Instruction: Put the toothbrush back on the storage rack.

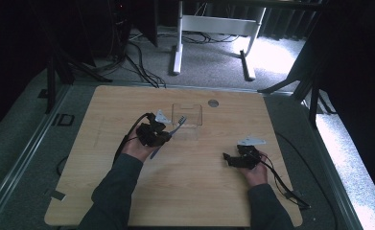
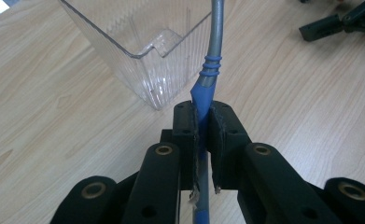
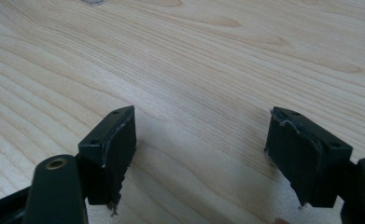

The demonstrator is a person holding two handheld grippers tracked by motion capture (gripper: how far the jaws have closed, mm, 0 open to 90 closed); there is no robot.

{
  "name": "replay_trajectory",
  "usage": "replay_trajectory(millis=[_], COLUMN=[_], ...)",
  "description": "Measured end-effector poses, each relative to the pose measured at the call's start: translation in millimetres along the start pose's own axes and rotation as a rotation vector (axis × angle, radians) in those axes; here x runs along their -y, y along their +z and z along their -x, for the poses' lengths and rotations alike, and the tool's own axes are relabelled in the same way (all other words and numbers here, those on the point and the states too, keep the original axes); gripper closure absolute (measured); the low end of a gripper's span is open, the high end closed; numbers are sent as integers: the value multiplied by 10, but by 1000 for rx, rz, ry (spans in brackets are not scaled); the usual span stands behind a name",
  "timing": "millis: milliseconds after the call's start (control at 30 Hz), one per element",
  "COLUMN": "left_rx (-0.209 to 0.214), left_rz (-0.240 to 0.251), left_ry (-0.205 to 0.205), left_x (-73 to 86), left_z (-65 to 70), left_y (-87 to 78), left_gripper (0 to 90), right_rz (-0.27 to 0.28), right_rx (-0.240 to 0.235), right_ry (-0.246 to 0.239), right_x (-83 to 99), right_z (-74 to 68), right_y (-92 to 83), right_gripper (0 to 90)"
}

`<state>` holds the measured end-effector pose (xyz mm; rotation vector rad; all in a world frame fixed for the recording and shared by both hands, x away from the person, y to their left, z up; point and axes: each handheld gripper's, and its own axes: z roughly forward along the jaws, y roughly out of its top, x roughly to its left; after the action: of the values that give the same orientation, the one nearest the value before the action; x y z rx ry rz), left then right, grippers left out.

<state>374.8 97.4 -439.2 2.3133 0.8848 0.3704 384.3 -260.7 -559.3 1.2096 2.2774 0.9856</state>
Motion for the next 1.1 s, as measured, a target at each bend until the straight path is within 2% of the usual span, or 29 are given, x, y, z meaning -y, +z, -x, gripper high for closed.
replay_trajectory(millis=[267,1100], left_rx=[3,-17], left_rz=[22,82], left_ry=[-24,-55], left_x=[0,-15], left_z=[-18,-16], left_y=[0,-5], left_gripper=[817,817], right_rz=[-1,0], right_rx=[0,0], right_ry=[1,1], right_x=[0,0], right_z=[0,-1], right_y=[0,0], right_gripper=[239,238])
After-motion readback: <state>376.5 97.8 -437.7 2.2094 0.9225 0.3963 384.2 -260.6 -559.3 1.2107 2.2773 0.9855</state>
